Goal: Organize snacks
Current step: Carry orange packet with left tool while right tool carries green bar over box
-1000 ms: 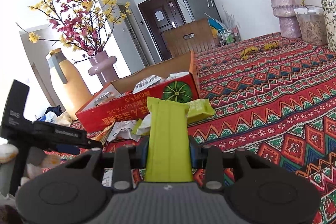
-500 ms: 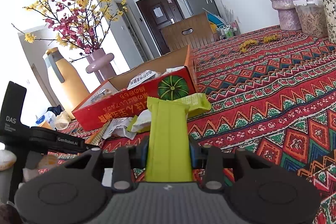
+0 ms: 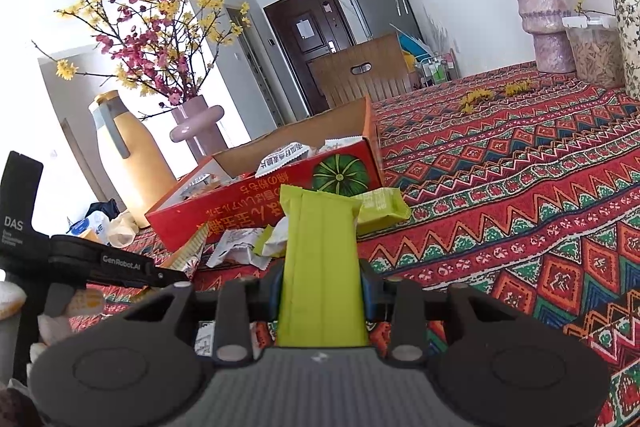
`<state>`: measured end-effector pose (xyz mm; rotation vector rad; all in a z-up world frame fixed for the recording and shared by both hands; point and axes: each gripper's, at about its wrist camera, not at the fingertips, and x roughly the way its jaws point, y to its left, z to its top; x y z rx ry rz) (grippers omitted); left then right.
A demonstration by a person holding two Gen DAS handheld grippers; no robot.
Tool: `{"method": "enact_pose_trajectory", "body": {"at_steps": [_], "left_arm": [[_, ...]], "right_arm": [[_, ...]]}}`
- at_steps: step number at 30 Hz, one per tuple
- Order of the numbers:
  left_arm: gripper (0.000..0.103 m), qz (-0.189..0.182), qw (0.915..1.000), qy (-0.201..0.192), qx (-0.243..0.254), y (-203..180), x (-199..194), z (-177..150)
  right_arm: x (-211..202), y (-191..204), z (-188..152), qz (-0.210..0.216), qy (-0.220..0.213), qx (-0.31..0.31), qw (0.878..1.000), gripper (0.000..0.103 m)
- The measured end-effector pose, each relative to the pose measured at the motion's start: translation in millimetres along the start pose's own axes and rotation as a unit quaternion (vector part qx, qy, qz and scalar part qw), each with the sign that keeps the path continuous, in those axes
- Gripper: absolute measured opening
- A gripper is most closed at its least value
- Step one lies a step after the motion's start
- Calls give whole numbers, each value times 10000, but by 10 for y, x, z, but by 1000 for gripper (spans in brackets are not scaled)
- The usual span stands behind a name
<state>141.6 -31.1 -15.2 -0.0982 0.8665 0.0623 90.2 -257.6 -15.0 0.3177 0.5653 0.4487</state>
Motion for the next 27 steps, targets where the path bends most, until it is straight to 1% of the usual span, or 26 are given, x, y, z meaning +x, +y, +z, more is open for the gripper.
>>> {"method": "enact_pose_trajectory", "body": {"at_steps": [14, 22, 27], "left_arm": [[27, -21, 9978, -653, 49, 67, -430, 108], [27, -57, 9944, -1038, 179, 48, -636, 325], [27, -50, 9915, -1271, 287, 23, -679, 527]], "right_arm": [[-20, 113, 82, -8, -69, -173, 9998, 35], [54, 315, 371, -18, -290, -478, 9984, 35], [212, 432, 626, -74, -413, -704, 9966, 35]]}}
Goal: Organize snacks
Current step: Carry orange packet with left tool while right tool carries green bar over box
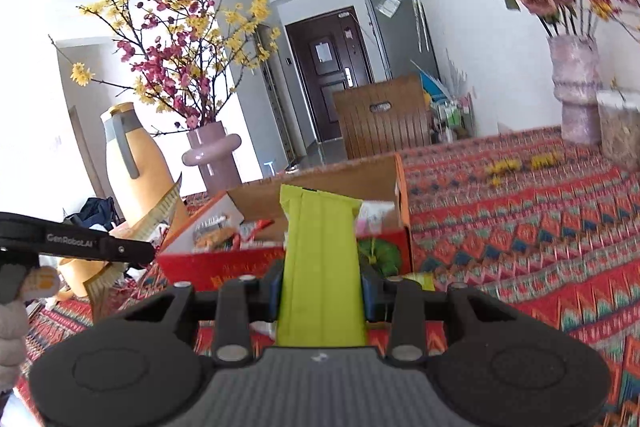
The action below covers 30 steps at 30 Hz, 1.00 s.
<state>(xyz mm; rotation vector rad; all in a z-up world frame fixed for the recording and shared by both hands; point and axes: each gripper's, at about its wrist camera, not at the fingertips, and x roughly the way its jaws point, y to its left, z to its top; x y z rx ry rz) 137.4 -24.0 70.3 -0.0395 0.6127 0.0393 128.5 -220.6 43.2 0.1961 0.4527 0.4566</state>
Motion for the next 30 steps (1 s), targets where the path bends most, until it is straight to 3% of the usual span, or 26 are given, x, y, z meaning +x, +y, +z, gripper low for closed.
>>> {"method": "enact_pose_trajectory", "body": {"at_steps": [16, 22, 30], "left_arm": [[27, 269, 9969, -725, 165, -16, 628, 619], [27, 364, 9974, -621, 71, 46, 1066, 658], [30, 173, 9989, -426, 0, 108, 1386, 624]], "right_arm": [[1017, 192, 639, -293, -56, -530, 9982, 35], [1450, 174, 657, -497, 27, -543, 9973, 35], [1729, 69, 543, -528, 245, -536, 9969, 39]]}}
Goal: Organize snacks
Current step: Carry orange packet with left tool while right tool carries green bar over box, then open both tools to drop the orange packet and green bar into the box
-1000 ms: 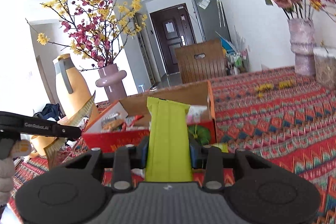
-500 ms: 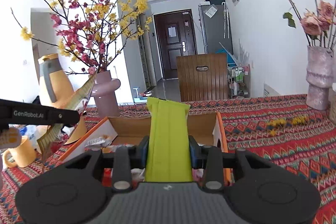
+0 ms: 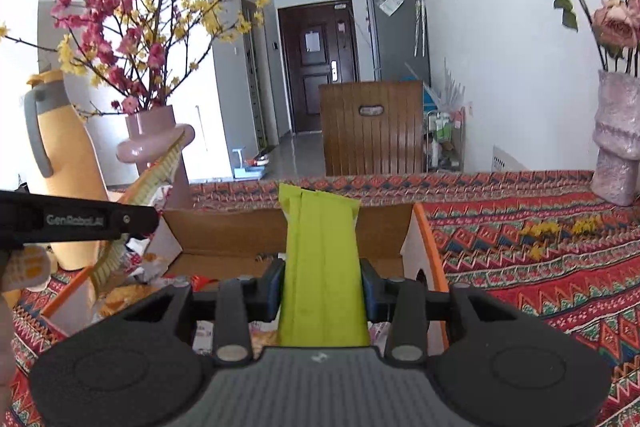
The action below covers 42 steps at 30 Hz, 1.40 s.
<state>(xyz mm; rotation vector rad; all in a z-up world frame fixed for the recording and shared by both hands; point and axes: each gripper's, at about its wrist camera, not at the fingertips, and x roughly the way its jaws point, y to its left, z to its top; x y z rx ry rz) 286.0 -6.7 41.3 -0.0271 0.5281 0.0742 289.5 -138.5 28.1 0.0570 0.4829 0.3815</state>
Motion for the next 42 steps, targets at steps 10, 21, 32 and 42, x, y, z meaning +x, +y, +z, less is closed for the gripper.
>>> {"method": "enact_pose_trajectory", "body": {"at_steps": [10, 21, 32, 42], "left_arm": [[103, 298, 9988, -285, -256, 96, -246, 56], [103, 389, 9988, -229, -178, 86, -625, 8], [103, 378, 9991, -139, -165, 110, -1059, -250], [103, 358, 9993, 38, -132, 126, -1461, -604]], "right_arm": [[-135, -63, 28, -9, -246, 55, 9997, 103], [-634, 50, 107, 83, -589, -165, 9981, 103], [-1160, 162, -160, 197, -474, -317, 9982, 103], [-1640, 265, -407, 241, -390, -398, 9982, 103]]}}
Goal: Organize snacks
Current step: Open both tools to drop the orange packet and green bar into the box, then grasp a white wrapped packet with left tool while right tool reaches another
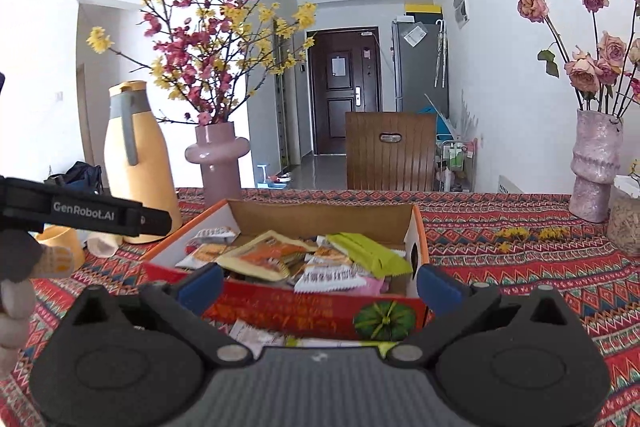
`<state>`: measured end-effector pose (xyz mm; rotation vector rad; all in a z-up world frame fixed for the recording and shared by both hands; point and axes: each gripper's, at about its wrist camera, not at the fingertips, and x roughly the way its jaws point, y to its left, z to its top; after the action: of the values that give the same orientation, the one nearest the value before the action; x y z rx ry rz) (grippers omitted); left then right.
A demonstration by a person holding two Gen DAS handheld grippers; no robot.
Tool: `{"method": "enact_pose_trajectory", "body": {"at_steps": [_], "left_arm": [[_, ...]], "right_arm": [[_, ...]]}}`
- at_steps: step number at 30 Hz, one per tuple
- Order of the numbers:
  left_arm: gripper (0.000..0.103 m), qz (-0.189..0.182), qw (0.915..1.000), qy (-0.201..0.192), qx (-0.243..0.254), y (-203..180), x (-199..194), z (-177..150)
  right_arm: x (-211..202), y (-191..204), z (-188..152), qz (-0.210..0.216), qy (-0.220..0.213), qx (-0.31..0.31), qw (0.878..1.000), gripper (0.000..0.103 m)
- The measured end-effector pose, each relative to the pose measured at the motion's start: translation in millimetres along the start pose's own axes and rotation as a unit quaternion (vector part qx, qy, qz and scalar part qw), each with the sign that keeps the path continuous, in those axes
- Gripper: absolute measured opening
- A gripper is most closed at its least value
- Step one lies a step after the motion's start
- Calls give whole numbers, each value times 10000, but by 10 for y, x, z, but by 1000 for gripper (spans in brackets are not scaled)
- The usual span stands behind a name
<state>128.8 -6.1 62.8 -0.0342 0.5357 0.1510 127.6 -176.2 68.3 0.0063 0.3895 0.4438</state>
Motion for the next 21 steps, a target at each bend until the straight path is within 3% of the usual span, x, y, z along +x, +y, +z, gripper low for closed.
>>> {"method": "enact_pose_trajectory", "body": {"at_steps": [21], "left_arm": [[103, -100, 9932, 1136, 249, 50, -444, -905]], "right_arm": [[-709, 173, -557, 16, 461, -119, 9989, 103]]}}
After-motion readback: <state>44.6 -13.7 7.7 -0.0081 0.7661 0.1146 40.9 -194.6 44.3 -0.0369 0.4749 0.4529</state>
